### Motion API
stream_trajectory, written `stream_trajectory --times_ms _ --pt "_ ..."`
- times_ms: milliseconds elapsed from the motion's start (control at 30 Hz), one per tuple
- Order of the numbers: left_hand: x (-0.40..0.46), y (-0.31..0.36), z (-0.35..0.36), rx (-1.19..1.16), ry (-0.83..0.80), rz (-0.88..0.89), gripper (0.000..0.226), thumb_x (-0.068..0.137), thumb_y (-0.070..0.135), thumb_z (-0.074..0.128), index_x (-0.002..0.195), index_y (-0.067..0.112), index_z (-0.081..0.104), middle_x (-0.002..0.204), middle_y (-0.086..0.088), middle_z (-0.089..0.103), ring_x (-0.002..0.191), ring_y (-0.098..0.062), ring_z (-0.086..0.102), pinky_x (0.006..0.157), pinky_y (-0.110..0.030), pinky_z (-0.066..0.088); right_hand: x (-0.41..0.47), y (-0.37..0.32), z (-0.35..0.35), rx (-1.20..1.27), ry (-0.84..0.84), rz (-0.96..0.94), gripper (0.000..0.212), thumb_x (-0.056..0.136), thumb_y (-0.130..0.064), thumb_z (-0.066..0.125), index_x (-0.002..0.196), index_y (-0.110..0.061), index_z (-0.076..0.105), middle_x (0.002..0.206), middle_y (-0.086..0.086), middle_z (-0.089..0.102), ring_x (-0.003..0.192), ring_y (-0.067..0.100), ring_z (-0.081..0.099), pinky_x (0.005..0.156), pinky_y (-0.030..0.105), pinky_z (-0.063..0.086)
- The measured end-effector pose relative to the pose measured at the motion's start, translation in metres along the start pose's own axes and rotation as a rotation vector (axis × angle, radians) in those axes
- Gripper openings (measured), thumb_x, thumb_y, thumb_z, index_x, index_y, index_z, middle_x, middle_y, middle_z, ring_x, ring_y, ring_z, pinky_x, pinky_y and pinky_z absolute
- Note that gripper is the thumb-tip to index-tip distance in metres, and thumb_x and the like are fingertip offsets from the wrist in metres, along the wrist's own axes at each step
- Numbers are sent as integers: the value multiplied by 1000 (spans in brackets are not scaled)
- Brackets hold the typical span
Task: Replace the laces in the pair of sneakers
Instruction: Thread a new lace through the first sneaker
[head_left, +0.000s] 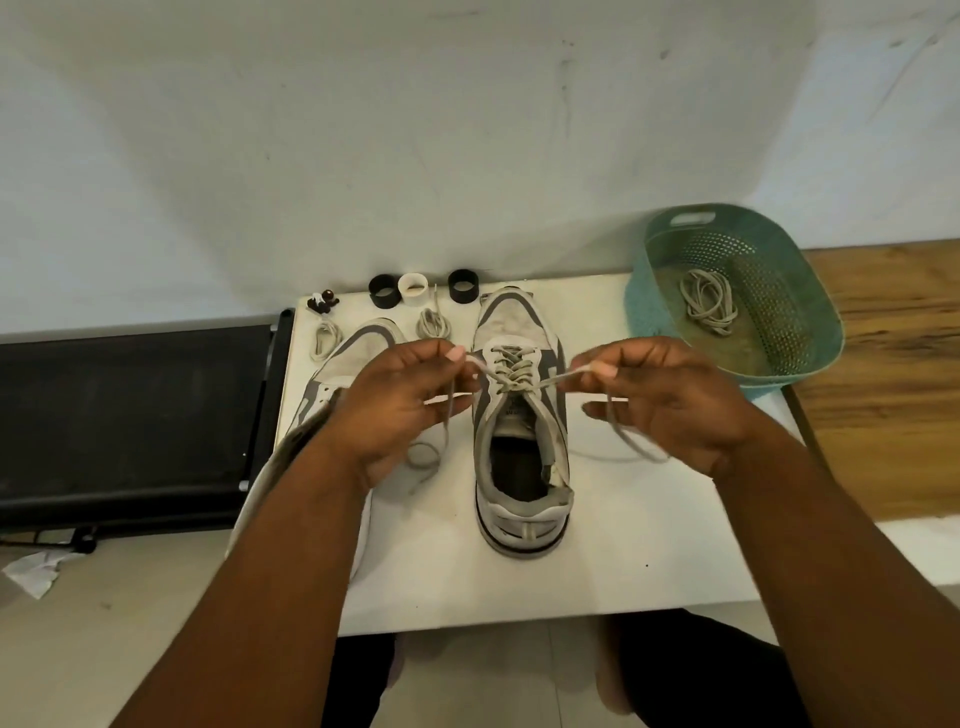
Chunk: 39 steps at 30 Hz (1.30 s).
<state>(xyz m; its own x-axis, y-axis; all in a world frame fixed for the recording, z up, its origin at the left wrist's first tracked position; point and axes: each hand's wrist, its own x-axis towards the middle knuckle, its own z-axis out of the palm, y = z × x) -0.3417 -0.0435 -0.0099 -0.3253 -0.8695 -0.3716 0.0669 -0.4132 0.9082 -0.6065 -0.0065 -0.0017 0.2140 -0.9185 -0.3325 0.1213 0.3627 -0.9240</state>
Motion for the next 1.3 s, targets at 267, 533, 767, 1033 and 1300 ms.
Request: stream_trajectory --times_ms 267,533,767,1033,1300 --pt "6 -12 43 -159 104 147 19 84 38 70 80 20 75 77 -1 69 78 -17 65 81 -36 56 23 19 52 313 286 -95 18 79 -28 73 91 -17 79 86 8 76 81 22 73 74 35 59" --pt "6 -19 60 -125 177 162 16 81 40 71 79 28 82 72 2 66 67 -6 59 67 -20 54 28 30 59 116 387 -173 17 98 -16 65 111 -12 74 94 3 77 88 20 73 84 38 60" --pt "9 -19 56 -137 132 202 21 97 15 62 115 16 72 75 6 70 68 -2 62 67 -16 52 25 27 63 -72 268 -264 34 102 -2 54 122 -26 69 116 -1 75 108 18 72 95 38 58" --pt "10 -21 47 -42 -1 236 28 103 5 51 111 20 73 81 0 69 72 -4 59 71 -17 50 27 26 59 -28 341 -153 21 98 -16 65 118 -18 63 93 5 79 88 21 76 85 37 60" --pt "12 -20 44 3 -101 257 43 100 -3 55 137 19 48 75 -14 55 68 -8 57 76 -21 52 26 28 58 -140 282 -255 15 98 -15 63 103 -14 77 87 2 78 85 17 75 79 26 59"
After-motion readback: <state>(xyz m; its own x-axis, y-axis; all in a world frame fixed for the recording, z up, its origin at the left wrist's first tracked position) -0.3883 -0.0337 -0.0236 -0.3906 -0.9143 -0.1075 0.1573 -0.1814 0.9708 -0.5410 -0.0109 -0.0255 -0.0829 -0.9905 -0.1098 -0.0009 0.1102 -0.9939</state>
